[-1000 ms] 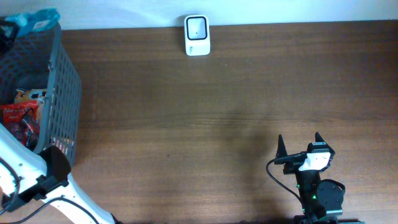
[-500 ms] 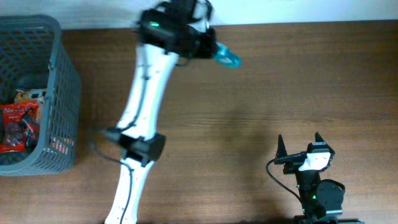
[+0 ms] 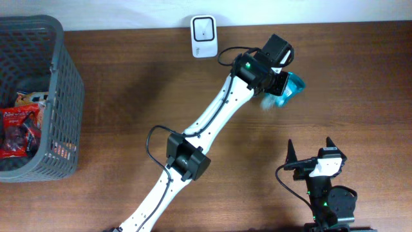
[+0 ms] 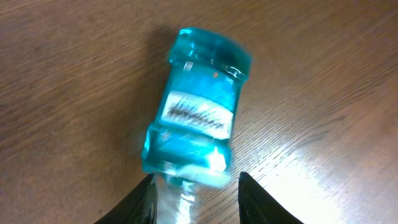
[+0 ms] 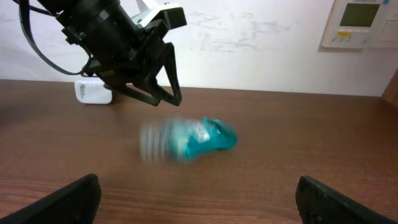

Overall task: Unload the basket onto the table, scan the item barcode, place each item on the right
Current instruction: 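Carry the bottle to the scanner, then set it down right of it, then reach the left gripper back into the basket and grasp a snack packet, then carry the dark snack packet past the scanner and drop it by the bottle, then grasp the red Original snack bag in the basket with the left gripper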

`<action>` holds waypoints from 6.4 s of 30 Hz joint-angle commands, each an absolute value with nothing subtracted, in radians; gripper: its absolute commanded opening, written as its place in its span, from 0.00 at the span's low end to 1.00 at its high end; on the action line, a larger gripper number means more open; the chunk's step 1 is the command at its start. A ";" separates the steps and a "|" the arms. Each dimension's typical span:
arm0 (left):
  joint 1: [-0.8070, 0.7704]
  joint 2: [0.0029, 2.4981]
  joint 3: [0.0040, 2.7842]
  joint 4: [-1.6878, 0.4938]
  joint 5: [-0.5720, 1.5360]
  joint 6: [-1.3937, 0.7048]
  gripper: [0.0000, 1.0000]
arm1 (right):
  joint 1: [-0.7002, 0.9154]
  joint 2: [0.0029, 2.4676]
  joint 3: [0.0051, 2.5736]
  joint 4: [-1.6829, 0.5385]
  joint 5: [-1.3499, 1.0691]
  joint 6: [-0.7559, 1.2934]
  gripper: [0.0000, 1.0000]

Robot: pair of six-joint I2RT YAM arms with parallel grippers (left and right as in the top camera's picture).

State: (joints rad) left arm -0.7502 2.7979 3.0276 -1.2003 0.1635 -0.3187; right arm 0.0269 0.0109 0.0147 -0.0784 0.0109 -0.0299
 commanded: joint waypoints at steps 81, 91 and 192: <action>0.639 1.898 1.829 -1.161 -0.266 -0.049 0.94 | 0.033 0.004 0.006 -0.082 0.012 -0.026 0.99; 0.638 1.899 1.479 -0.753 -0.179 0.066 0.55 | 0.033 0.004 0.006 -0.081 0.012 -0.026 0.98; 0.611 2.229 1.890 -1.011 -0.424 0.152 0.63 | 0.033 0.004 0.006 -0.081 0.012 -0.026 0.99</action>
